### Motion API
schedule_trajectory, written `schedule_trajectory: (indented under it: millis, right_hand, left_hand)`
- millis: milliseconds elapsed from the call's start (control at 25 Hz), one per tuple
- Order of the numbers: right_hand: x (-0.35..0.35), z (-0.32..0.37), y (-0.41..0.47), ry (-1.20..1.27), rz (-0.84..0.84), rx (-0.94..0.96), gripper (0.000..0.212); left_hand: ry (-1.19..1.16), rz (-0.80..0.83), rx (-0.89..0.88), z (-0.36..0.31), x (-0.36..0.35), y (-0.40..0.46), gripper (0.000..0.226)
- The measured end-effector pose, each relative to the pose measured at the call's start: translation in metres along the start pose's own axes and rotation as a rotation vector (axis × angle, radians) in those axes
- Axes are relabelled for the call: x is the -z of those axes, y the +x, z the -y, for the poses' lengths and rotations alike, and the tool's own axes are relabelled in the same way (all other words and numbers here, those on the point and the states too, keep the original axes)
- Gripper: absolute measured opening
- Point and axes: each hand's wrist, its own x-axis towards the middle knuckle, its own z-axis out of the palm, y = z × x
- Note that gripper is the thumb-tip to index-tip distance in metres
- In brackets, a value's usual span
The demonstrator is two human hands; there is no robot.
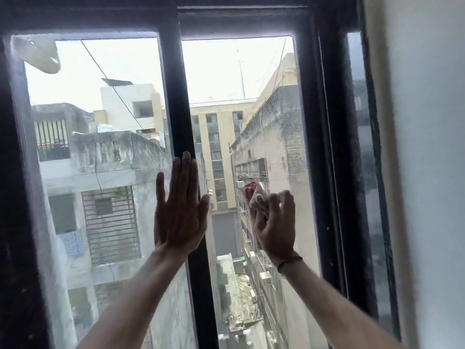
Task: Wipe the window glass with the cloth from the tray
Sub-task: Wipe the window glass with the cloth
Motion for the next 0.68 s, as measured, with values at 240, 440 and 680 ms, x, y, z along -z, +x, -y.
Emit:
schedule_trajectory:
  millis: [240, 440, 680]
  right_hand:
    - [0.000, -0.029, -0.045, 0.038, 0.185, 0.482, 0.062]
    - [-0.005, -0.028, 0.018, 0.010, -0.050, 0.031, 0.013]
    - [0.014, -0.034, -0.040, 0.058, 0.159, 0.323, 0.020]
  left_hand:
    - [0.076, -0.086, -0.028, 0.004, -0.013, 0.004, 0.071]
    - [0.079, -0.077, -0.015, 0.003, -0.017, 0.004, 0.073]
    - [0.060, -0.052, -0.017, -0.001, -0.009, 0.003, 0.074]
